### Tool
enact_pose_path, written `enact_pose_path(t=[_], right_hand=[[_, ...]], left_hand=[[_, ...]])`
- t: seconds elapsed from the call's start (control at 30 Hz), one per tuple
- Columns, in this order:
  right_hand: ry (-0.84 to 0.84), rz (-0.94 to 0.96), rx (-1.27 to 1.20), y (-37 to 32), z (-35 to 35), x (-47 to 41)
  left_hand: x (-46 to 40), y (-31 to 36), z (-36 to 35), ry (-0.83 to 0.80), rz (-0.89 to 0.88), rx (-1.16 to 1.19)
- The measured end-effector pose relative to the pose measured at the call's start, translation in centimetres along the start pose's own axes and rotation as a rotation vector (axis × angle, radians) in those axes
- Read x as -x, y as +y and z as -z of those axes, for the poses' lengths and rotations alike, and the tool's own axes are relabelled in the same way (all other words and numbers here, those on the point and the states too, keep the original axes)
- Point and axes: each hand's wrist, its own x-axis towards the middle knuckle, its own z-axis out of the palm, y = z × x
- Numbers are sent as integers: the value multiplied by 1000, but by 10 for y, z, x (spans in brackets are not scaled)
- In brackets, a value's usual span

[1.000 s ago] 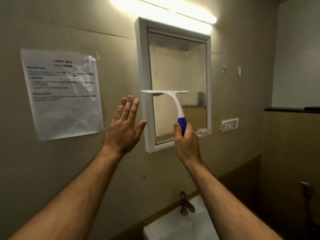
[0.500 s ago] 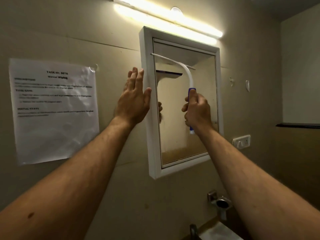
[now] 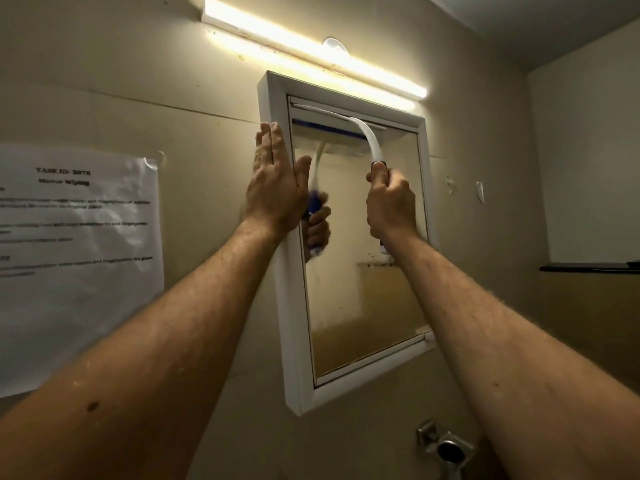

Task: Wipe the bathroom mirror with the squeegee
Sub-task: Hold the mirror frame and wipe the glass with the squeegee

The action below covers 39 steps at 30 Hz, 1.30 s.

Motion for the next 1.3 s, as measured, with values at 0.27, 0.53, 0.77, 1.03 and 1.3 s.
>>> enact_pose_path(t=[0.27, 0.53, 0.77, 1.03, 1.3], right_hand=[[-15, 16, 4, 27, -5, -5], [-14, 18, -29, 23, 4, 0], [-51, 2, -42, 8, 1, -4], [-110, -69, -91, 27, 21, 34], [-97, -82, -184, -7, 6, 11]], left_hand=[[3, -14, -27, 121, -9, 199], [14, -20, -33, 143, 20, 295], [23, -18, -33, 159, 54, 346], [25, -20, -34, 156, 56, 369], [27, -22, -35, 153, 61, 394]])
